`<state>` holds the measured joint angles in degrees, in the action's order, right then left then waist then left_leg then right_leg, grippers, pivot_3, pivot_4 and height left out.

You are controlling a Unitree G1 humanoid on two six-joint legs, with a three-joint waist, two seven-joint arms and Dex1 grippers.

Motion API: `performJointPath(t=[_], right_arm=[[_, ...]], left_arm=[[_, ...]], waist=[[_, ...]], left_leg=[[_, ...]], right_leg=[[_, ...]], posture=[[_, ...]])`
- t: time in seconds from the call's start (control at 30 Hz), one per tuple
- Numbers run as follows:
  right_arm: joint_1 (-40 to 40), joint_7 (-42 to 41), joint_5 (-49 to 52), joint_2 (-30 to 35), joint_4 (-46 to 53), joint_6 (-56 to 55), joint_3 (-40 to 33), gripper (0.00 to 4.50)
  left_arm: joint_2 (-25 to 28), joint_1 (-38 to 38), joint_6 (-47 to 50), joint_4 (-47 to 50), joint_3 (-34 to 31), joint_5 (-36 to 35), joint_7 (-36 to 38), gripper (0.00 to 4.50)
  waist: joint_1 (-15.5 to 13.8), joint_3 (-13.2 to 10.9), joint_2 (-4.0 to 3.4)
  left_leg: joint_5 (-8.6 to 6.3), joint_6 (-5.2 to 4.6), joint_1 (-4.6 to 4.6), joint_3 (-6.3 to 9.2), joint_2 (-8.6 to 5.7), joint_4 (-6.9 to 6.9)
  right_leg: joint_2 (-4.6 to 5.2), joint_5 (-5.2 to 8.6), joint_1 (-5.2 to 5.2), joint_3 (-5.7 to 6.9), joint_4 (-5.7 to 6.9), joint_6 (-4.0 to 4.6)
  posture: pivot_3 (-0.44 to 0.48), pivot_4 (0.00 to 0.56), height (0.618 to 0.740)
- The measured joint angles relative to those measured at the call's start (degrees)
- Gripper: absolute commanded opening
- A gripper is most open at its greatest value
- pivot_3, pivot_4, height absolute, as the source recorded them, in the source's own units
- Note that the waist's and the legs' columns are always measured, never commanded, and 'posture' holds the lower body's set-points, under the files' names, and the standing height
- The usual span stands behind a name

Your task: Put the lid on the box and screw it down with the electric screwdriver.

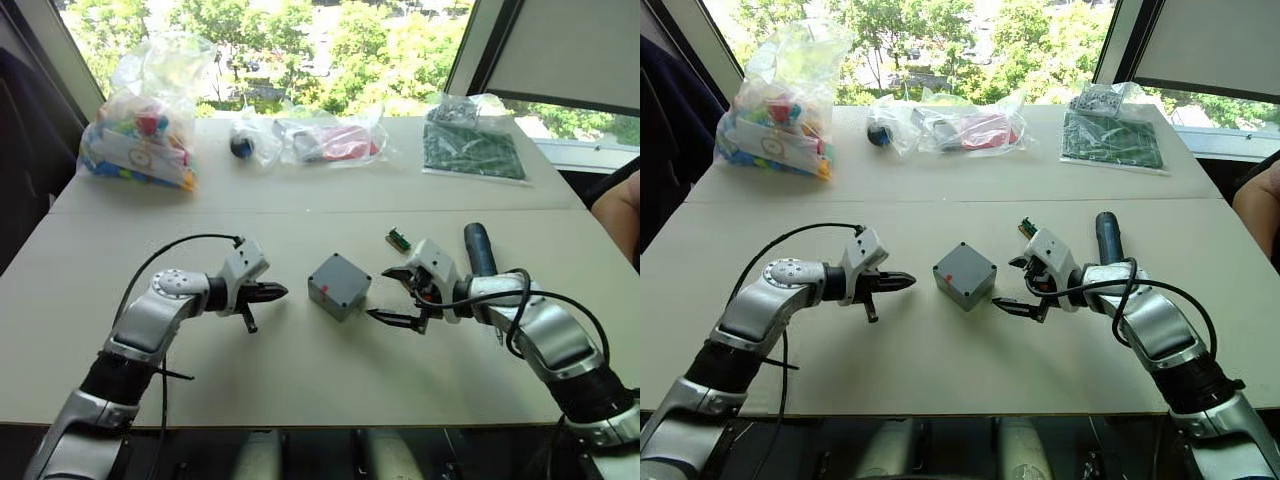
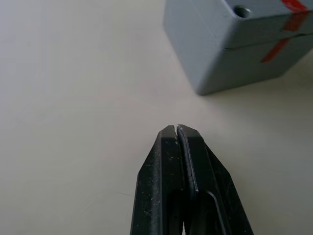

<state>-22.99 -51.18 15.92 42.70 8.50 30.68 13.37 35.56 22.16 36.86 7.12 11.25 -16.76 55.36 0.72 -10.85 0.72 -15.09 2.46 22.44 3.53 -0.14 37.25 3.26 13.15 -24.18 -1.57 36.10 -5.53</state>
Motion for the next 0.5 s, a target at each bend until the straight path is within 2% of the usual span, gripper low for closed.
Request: performJointPath(t=[0.2, 0.5], right_arm=[[-0.8, -4.84, -1.58, -1.65, -2.24, -3.21, 2.19, 4.47], [2.86, -6.85, -1.28, -1.28, 3.83, 0.16, 2.18, 4.47]], left_arm=[[-3.93, 1.28, 1.62, 1.36, 1.59, 0.03, -2.01, 0.0], [-8.8, 7.05, -0.99, -6.75, 1.95, 2.08, -4.83, 0.0]], waist=[[0.1, 0.0, 0.0], [0.05, 0.0, 0.01]], left_leg=[[0.0, 0.0, -0.01, 0.01, 0.0, 0.04], [0.0, 0.0, -0.02, 0.02, -0.01, 0.04]], right_leg=[[-0.01, -0.01, 0.05, 0.0, 0.0, -0.01], [-0.02, -0.01, 0.06, 0.01, 0.01, -0.01]], posture=[[0.0, 0.15, 0.74], [0.0, 0.15, 0.74]])
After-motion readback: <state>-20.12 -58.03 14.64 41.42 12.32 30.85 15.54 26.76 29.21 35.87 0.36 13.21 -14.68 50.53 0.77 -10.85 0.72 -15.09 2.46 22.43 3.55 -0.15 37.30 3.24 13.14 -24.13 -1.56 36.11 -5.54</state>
